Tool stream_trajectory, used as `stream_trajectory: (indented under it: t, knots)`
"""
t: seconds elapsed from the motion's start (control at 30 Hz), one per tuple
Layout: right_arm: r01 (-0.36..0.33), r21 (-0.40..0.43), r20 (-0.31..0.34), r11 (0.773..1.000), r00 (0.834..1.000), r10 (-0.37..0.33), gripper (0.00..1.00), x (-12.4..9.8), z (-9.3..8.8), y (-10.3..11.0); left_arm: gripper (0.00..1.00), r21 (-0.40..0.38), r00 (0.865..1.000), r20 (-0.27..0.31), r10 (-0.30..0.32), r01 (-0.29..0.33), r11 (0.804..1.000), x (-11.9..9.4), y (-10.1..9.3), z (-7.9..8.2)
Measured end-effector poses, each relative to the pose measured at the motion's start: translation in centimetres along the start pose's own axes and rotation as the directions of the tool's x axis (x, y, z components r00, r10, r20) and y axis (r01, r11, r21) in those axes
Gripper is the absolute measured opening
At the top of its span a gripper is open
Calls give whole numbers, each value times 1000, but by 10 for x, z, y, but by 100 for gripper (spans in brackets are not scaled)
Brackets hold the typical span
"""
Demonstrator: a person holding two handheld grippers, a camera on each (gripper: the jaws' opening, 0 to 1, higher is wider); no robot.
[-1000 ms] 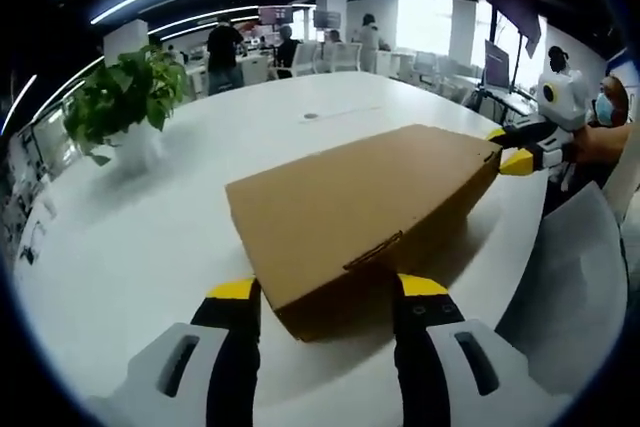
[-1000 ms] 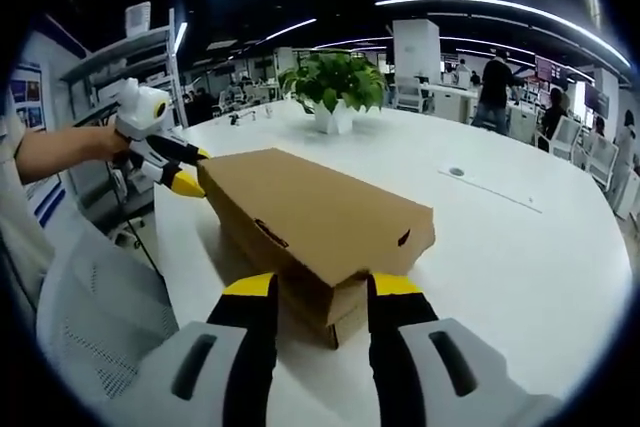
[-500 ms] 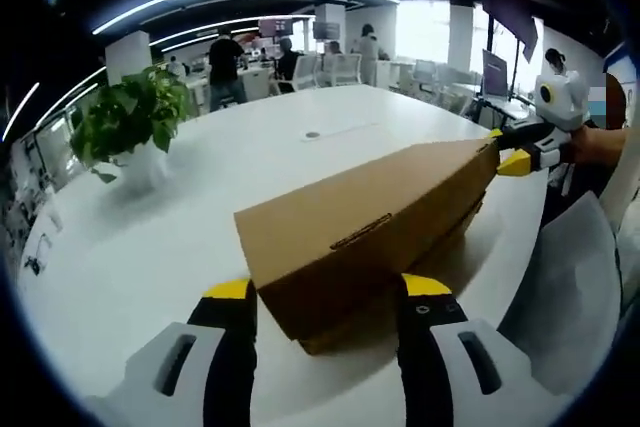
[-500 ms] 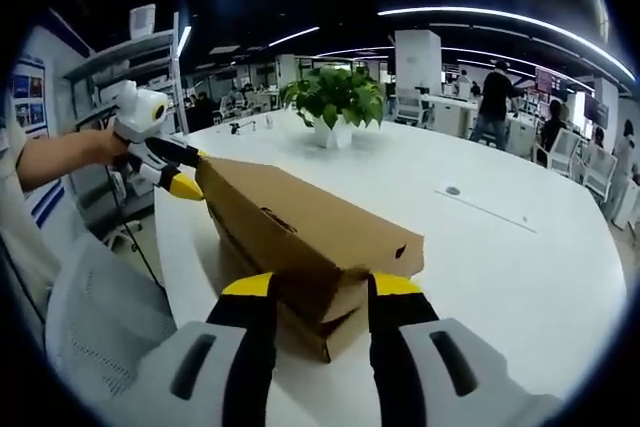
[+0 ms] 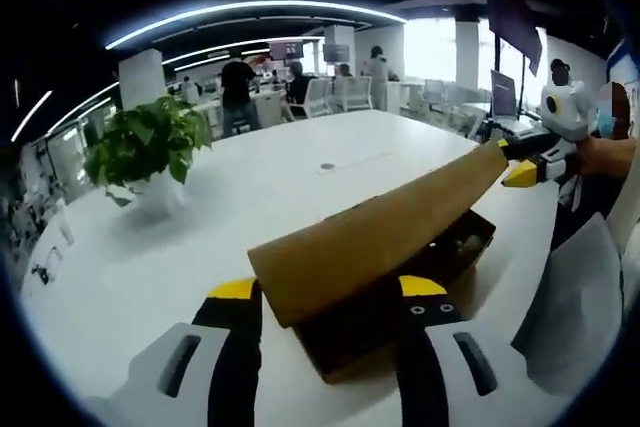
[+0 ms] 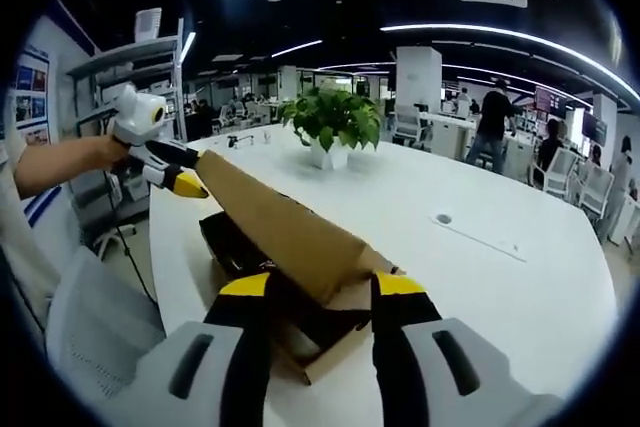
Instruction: Operate the shoe box by opening the lid, removing the specified soft item, and placing it in the target area until the item is outside and the box remains undamaged.
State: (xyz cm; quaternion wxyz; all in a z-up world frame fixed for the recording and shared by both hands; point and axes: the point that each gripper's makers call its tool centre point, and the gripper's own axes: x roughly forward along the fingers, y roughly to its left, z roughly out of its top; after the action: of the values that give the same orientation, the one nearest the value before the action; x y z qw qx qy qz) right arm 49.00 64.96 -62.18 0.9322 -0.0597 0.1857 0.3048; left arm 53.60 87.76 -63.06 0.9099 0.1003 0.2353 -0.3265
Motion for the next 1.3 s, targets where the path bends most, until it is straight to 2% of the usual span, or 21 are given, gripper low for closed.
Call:
stream_trajectory:
  t: [0.4, 0.53, 0.9, 1.03, 1.2, 1.3]
  knots:
    - [11, -30, 23, 999, 1000, -11, 33, 6, 17, -15, 33, 23, 996, 26, 81, -82, 996, 7, 23, 20]
    - [15, -42, 24, 999, 1000, -14, 34, 10, 24, -20, 22, 6, 992, 41, 122, -122, 993, 9, 35, 27]
    - [36, -83, 26, 996, 999, -34, 33, 19, 35, -35, 11, -12, 984, 76, 158, -158, 987, 18, 53, 41]
    - [39, -94, 26, 995, 999, -36, 33, 22, 37, -39, 1, -11, 977, 79, 198, -198, 980, 21, 64, 45]
    - [39, -118, 32, 992, 999, -36, 32, 23, 38, -43, 1, -33, 973, 86, 213, -211, 977, 25, 69, 49]
    - [63, -134, 44, 989, 997, -57, 27, 24, 39, -48, 0, -53, 970, 92, 224, -220, 974, 27, 71, 51]
